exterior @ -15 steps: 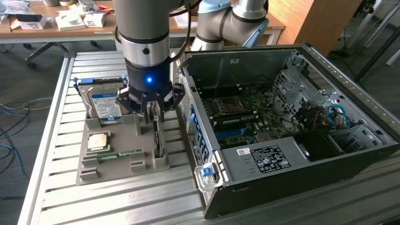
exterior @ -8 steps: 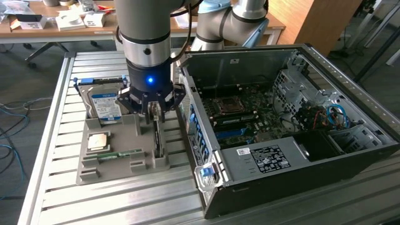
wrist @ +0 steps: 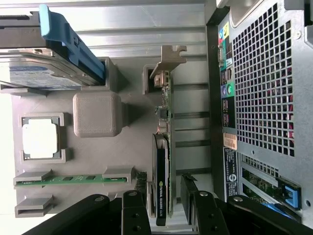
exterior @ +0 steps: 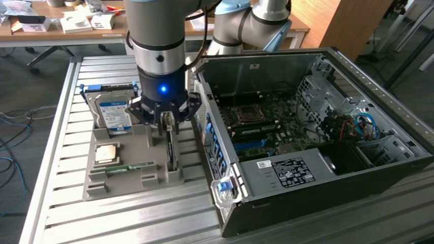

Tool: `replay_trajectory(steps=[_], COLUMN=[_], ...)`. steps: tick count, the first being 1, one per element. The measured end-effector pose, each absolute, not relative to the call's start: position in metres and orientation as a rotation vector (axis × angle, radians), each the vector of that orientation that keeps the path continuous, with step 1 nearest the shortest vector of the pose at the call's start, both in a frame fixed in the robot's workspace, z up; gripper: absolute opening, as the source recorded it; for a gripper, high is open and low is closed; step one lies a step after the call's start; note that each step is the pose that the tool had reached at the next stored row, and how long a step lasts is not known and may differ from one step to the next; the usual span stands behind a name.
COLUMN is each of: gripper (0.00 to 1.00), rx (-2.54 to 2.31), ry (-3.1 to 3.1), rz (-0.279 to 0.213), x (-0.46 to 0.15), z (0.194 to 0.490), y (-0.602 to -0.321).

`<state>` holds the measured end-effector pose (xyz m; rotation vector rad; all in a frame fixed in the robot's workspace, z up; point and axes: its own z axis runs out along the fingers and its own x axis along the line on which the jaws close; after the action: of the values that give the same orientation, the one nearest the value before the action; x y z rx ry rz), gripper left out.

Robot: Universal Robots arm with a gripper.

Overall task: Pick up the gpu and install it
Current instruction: 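Pick up the gpu and move the gpu toward the slot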

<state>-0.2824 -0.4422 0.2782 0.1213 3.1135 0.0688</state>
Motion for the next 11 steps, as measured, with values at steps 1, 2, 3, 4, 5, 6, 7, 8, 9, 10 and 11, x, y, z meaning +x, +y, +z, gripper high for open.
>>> replay_trajectory(steps=[1, 2, 3, 4, 5, 6, 7, 8, 9, 10, 11], gripper=[0.42, 0.42, 0.42, 0.42, 0.42, 0.42, 0.42, 0.42, 0.42, 0.42, 0.42], rx=[0.121, 0.121, 0.121, 0.121, 0.121, 0.121, 0.121, 0.121, 0.121, 0.121, 0.121], ry=[3.113, 3.113, 3.113, 3.113, 3.113, 3.113, 3.114, 3.114, 3.113, 3.114, 3.113], rz=[0.069, 0.069, 0.069, 0.069, 0.069, 0.069, 0.069, 0.069, 0.069, 0.069, 0.069], x=[-0.2824, -0.2824, -0.2824, -0.2824, -0.2824, -0.2824, -0.2824, -0.2824, -0.2824, -0.2824, -0.2824], z=[0.2764, 0.2746, 0.2729, 0.2714, 0.27, 0.2691, 0.2691, 0.2691, 0.2691, 0.2691, 0.2683], y=[-0.4421, -0.4421, -0.4421, -0.4421, -0.4421, -0.4421, -0.4422, -0.4422, -0.4422, -0.4421, -0.4421])
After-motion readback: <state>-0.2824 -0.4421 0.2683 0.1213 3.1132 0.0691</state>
